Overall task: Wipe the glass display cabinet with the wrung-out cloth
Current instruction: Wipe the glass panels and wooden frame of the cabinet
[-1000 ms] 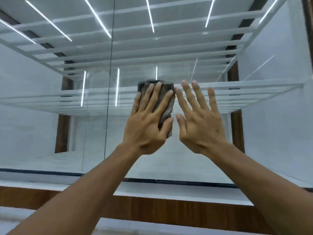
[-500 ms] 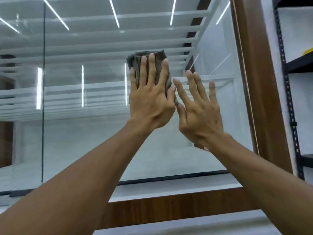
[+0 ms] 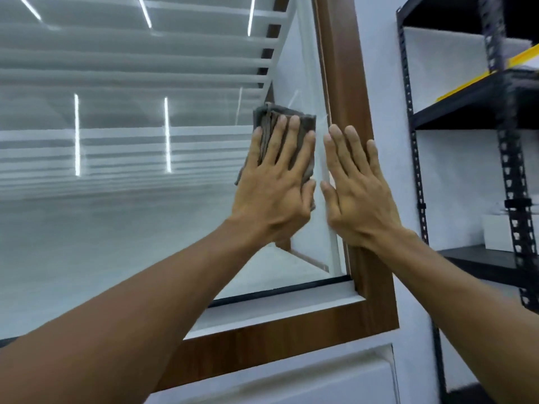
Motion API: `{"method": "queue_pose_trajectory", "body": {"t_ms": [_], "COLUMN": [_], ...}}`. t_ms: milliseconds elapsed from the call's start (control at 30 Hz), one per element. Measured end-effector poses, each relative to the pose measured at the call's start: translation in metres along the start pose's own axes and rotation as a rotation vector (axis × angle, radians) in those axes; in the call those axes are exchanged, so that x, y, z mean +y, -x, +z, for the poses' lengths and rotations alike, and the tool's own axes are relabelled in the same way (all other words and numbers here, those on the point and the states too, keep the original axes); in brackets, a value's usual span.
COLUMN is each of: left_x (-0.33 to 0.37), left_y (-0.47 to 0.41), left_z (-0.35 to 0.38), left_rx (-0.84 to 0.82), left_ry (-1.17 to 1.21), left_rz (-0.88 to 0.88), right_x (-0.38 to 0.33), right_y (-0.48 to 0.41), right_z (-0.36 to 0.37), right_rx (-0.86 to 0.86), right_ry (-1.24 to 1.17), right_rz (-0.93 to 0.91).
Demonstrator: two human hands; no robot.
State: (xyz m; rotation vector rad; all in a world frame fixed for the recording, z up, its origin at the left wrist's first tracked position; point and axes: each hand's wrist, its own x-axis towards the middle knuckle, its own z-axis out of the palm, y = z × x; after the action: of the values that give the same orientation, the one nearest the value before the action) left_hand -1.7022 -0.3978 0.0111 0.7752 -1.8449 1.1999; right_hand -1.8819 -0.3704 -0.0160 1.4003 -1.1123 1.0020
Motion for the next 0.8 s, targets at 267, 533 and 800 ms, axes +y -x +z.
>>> {"method": "queue_pose_trajectory", "body": {"t_ms": [267,533,800], "left_x": [0.029,-0.003,-0.091], "left_y": [-0.020,0.036,0.094], "left_z": [0.005,0.001,-0.025], "left_rx": [0.010,-0.029,0.010], "left_ry": [0.019,-0.002,-0.051], "left_rz": [0.040,0.204,0.087], "right_x": [0.004,-0.037,-0.139], "right_y": [0.017,0.029,-0.004], "right_z": [0.003,0.006,0.025], "right_rx": [0.083,0.084,0.045], "right_ry": [-0.123,-0.109,-0.277], "right_rz": [0.053,0.148,0.020]}}
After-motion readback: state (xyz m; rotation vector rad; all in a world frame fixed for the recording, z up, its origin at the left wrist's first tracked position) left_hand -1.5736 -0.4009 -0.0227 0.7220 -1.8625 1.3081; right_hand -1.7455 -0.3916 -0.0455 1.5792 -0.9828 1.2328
